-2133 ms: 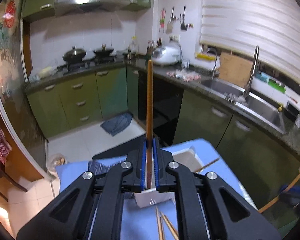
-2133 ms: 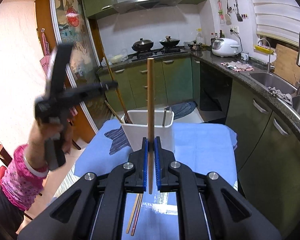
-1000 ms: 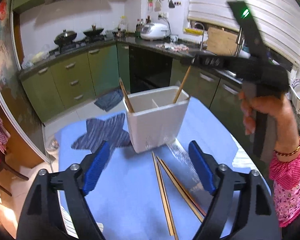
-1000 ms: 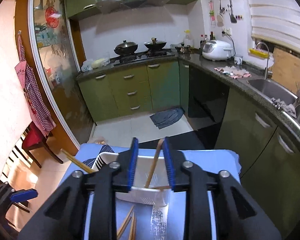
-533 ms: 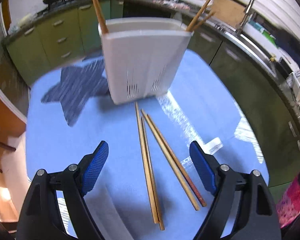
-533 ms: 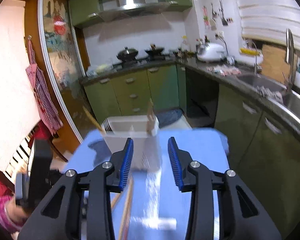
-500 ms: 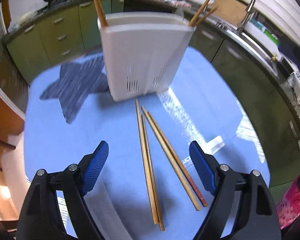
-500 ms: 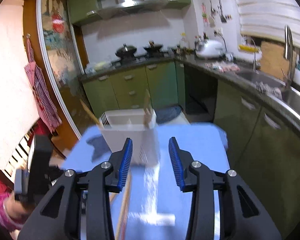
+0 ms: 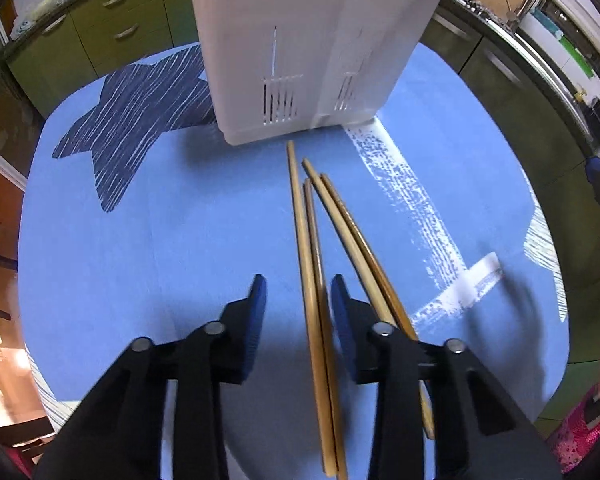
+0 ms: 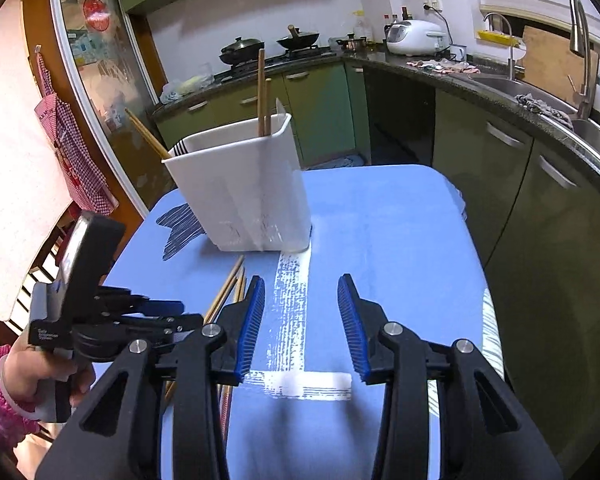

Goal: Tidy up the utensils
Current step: 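Grasp a wooden chopstick with the left gripper while the right gripper grasps another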

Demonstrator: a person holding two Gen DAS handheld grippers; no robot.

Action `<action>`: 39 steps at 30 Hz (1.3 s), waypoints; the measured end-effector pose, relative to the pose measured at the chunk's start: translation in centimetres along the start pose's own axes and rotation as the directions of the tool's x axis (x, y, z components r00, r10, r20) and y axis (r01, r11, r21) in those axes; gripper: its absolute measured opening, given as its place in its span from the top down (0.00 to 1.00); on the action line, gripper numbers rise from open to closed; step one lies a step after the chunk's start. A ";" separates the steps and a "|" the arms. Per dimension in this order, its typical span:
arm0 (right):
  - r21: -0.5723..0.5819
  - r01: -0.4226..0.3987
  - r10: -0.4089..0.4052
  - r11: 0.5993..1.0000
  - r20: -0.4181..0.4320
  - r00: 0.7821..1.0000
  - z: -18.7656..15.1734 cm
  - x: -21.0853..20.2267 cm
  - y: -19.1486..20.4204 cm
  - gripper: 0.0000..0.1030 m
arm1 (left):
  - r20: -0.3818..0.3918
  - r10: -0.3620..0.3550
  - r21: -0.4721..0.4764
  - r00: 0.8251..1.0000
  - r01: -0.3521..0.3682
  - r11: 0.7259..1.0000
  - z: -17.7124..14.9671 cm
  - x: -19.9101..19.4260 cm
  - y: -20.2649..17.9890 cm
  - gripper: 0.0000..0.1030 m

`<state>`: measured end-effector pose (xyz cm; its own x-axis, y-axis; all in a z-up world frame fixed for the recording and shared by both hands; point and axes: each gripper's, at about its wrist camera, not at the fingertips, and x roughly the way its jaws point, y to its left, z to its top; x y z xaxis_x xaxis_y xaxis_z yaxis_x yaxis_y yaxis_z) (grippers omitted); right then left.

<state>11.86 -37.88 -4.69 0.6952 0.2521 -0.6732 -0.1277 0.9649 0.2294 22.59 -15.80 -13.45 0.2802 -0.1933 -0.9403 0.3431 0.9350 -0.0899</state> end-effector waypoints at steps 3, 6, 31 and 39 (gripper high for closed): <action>-0.001 -0.003 0.003 1.000 -0.004 1.000 0.4 0.4 0.5 0.63 | -0.008 0.018 0.005 1.000 -0.018 1.000 0.3 0.4 0.1 0.72; 0.002 -0.012 0.012 1.000 -0.006 1.000 0.5 0.4 0.6 0.63 | -0.018 0.025 0.007 1.000 -0.025 1.000 0.5 0.7 0.1 0.77; -0.012 -0.035 0.034 0.999 -0.060 0.998 0.3 1.3 0.9 0.58 | -0.056 0.047 0.028 0.997 -0.045 0.999 0.5 1.5 -1.2 0.93; -0.065 -0.058 0.047 0.996 -0.159 0.986 -0.7 4.7 3.0 0.58 | 0.065 0.018 -0.007 0.998 -0.018 1.000 -0.7 -2.7 1.6 0.93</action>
<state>14.27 -33.76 -7.71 0.5672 0.3058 -0.7647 -0.2140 0.9513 0.2217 21.74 -13.61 -11.26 0.3443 -0.1952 -0.9183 0.3315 0.9404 -0.0756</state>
